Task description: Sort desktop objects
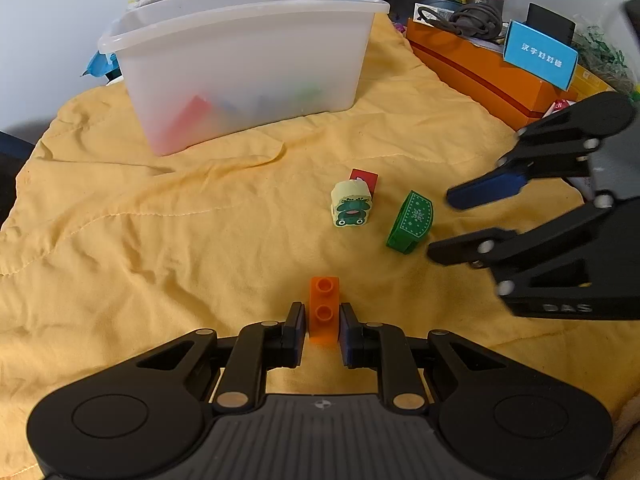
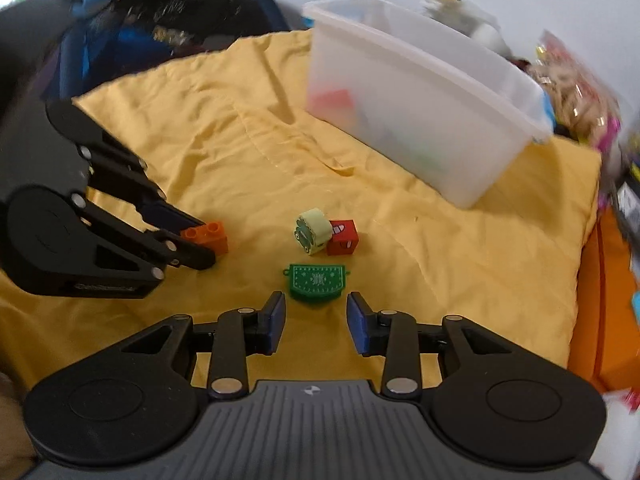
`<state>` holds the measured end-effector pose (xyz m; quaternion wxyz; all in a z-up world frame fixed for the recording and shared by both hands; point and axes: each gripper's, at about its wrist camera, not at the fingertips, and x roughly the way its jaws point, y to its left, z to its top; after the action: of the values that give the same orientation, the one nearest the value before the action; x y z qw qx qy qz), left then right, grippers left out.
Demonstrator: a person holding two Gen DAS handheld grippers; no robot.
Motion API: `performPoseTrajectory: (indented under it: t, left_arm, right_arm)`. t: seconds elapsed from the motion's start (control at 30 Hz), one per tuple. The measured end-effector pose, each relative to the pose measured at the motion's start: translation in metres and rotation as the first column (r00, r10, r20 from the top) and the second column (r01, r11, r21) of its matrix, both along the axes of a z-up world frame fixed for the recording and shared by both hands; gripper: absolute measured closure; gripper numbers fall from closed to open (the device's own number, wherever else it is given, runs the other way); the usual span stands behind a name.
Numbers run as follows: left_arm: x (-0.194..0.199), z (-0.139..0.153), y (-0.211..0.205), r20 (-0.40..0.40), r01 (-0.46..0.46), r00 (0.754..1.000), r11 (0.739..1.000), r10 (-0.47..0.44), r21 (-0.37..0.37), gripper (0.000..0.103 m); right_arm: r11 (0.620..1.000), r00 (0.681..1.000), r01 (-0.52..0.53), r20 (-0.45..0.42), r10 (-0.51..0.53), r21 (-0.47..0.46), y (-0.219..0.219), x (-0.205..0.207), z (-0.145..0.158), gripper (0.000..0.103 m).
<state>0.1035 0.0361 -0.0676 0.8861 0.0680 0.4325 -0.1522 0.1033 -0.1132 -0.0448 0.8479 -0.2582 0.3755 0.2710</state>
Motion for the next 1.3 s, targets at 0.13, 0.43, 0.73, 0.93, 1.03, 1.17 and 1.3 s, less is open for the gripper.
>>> performPoseTrajectory:
  t: [0.13,0.43,0.73,0.93,1.03,1.17,1.3]
  left_arm:
    - [0.000,0.001,0.001,-0.002,0.007,1.000,1.000,-0.007,-0.001,0.081]
    - [-0.001,0.000,0.003,-0.001,0.014,1.000,1.000,-0.014,-0.009,0.081]
    - [0.000,0.001,0.003,-0.004,0.021,1.000,1.000,-0.021,-0.009,0.081]
    - [0.000,0.002,0.004,-0.007,0.021,1.000,1.000,-0.021,-0.012,0.081]
    - [0.000,0.002,0.004,-0.007,0.021,1.000,1.000,-0.021,-0.011,0.081]
    - [0.000,0.001,0.005,-0.008,0.015,1.000,1.000,-0.016,-0.015,0.081]
    - [0.000,0.001,0.004,-0.004,0.012,1.000,1.000,-0.012,-0.009,0.081]
  right_arm:
    - [1.000,0.998,0.021,-0.062,-0.020,0.017,0.003,0.014,-0.008,0.064]
    - [0.999,0.999,0.007,-0.051,-0.005,0.044,0.020,0.034,-0.022,0.059]
    - [0.997,0.999,-0.029,-0.036,0.027,-0.069,0.009,0.020,0.001,0.065]
    - [0.917,0.971,-0.231,-0.022,0.237,-0.324,0.014,-0.007,-0.022,0.064]
    - [0.926,0.967,-0.246,-0.008,0.255,-0.288,0.014,-0.014,-0.021,0.054]
    - [0.960,0.971,-0.239,-0.035,0.236,-0.145,0.010,-0.017,-0.009,0.048]
    - [0.997,0.997,-0.062,-0.038,0.061,-0.042,-0.001,-0.010,0.001,0.048]
